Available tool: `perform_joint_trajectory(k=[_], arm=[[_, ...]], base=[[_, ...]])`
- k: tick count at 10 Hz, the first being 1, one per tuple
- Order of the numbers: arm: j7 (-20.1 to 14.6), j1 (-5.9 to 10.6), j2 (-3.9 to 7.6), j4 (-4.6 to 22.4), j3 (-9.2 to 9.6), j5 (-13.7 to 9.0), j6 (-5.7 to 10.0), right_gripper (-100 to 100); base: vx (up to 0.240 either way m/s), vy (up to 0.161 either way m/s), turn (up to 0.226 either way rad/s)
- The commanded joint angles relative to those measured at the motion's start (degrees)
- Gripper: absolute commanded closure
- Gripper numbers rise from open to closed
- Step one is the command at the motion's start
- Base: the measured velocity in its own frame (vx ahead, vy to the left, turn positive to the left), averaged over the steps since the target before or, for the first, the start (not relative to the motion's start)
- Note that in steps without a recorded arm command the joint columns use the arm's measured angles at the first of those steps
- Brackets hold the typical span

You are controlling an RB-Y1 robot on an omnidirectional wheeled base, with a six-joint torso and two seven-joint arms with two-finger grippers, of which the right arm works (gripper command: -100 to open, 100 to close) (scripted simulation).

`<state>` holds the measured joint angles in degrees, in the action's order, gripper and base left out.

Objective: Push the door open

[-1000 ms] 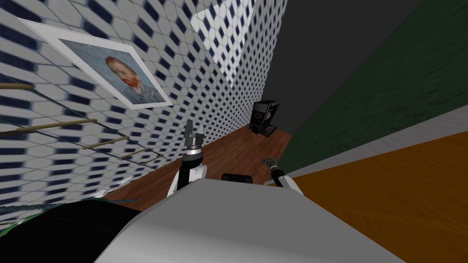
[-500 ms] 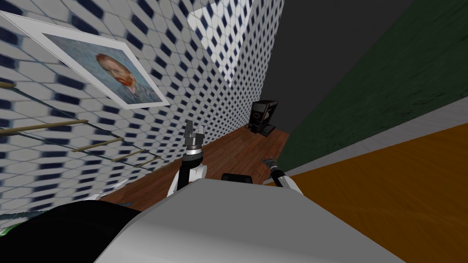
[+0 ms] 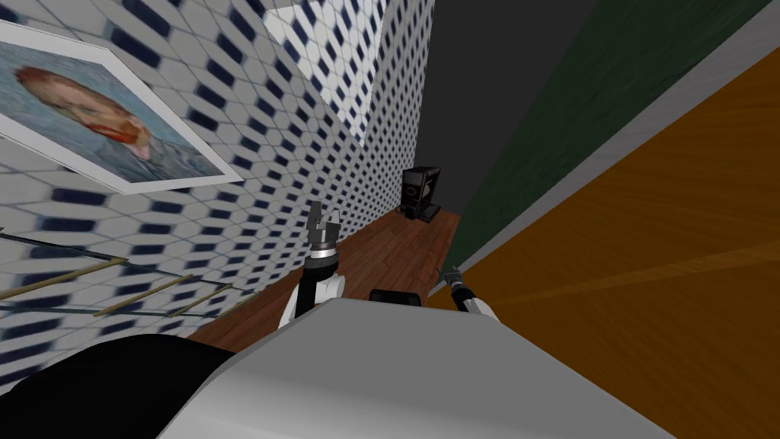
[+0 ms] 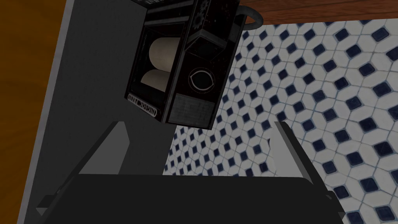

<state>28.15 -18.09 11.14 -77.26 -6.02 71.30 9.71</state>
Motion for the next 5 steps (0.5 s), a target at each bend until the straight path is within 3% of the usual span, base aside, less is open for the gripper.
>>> perform_joint_trajectory(k=[1,3,5], arm=[[-1.13,-0.38,0.40,0.34,0.79,-0.12,-1.37,-100],[-1.65,-0.62,0.35,1.27,0.92,-0.48,-2.24,-100],[-1.65,-0.62,0.35,1.27,0.92,-0.48,-2.24,-100]], base=[[-0.016,-0.061,-0.161],[-0.013,-0.048,-0.131],[-0.003,-0.012,-0.033]])
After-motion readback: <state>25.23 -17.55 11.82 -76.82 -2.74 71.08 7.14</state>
